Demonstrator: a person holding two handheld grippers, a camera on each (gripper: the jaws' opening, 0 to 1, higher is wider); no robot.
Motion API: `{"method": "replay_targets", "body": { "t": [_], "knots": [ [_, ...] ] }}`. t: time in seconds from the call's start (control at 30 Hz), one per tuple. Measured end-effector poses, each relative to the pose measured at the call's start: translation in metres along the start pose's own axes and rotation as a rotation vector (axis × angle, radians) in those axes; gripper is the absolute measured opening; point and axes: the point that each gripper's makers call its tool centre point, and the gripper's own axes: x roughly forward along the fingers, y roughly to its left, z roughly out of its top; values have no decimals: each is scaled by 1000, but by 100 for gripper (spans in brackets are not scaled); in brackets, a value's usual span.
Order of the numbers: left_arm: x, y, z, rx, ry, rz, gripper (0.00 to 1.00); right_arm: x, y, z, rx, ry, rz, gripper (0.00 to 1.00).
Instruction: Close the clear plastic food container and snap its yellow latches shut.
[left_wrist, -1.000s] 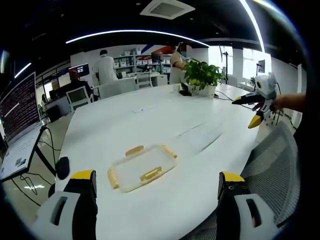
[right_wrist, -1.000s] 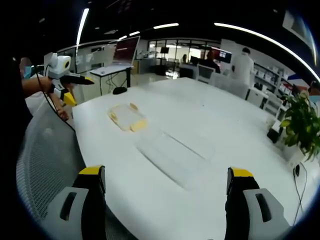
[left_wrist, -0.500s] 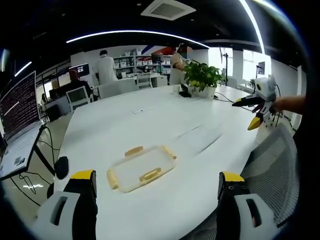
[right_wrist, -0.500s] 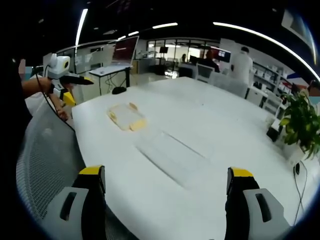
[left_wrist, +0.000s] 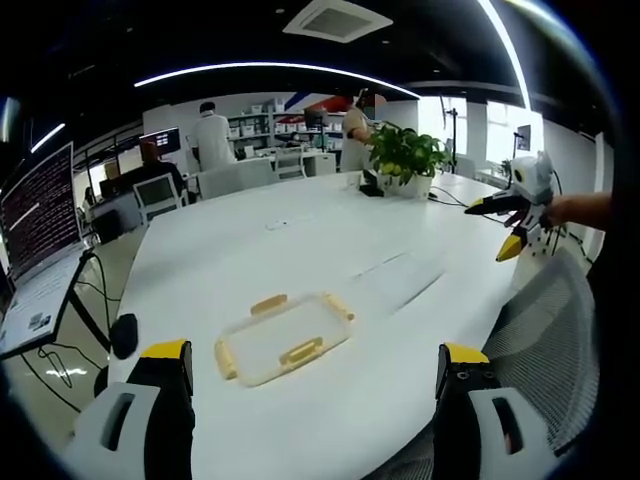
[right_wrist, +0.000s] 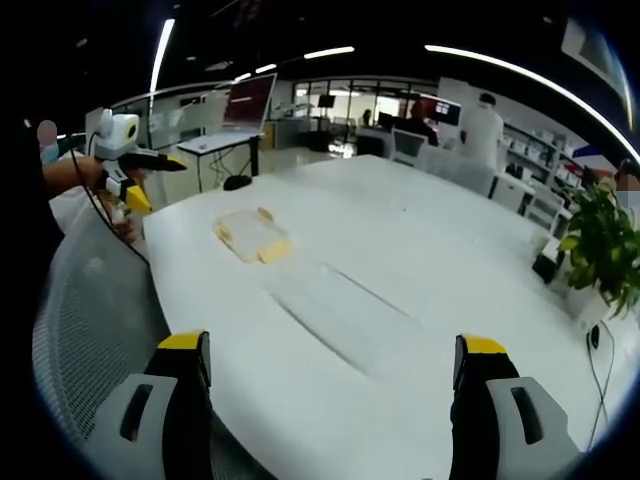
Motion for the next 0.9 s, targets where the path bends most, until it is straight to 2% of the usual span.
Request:
{"method": "replay_targets", "body": {
  "t": [0.9],
  "knots": [
    [1,3,-2,9,11,-8,99,0,0,-1,-16,25,15,100]
  ]
}}
